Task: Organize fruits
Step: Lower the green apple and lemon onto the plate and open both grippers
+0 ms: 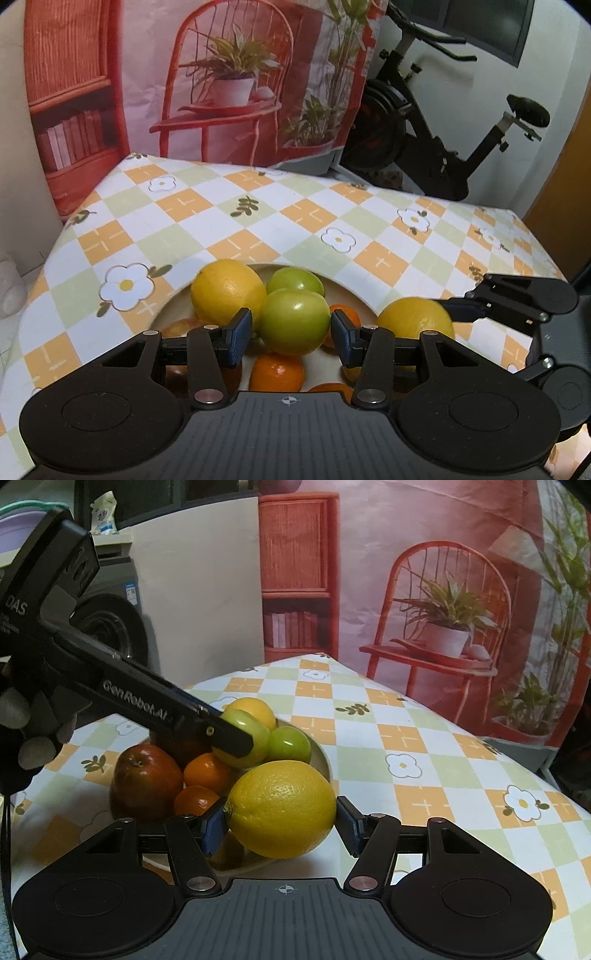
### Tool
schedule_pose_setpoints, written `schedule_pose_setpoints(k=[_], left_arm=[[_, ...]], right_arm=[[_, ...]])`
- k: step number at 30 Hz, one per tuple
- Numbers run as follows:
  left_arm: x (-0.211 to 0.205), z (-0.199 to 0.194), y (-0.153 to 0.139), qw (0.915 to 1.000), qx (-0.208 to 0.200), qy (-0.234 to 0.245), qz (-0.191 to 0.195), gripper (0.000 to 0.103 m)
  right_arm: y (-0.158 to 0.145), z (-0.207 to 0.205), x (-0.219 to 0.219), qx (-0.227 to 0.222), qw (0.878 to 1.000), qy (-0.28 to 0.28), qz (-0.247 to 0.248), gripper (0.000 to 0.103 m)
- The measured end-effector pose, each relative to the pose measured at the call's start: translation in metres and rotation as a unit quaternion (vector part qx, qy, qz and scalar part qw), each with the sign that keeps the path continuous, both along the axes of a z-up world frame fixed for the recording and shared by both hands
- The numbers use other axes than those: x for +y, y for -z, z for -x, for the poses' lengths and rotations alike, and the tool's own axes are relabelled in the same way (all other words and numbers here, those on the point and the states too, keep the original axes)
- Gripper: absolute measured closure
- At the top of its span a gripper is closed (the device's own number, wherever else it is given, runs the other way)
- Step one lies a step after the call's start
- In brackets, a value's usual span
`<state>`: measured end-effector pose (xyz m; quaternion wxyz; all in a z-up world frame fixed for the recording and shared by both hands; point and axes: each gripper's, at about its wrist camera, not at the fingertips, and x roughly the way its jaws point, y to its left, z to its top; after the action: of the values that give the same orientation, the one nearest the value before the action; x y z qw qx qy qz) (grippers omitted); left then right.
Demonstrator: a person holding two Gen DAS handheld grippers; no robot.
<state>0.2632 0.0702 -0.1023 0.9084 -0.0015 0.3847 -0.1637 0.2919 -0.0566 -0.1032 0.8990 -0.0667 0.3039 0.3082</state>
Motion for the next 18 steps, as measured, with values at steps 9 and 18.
schedule_pose_setpoints(k=[9, 18], left_arm=[[0.011, 0.014, -0.024, 0.9972, -0.057, -0.046, -0.018, 0.053], [0.021, 0.018, -0.030, 0.9957, -0.060, -0.070, -0.008, 0.052]], right_arm=[[-0.001, -0.007, 0.025, 0.001, 1.000, -0.021, 0.008, 0.047], [0.002, -0.010, 0.034, 0.019, 0.999, -0.026, 0.004, 0.045]])
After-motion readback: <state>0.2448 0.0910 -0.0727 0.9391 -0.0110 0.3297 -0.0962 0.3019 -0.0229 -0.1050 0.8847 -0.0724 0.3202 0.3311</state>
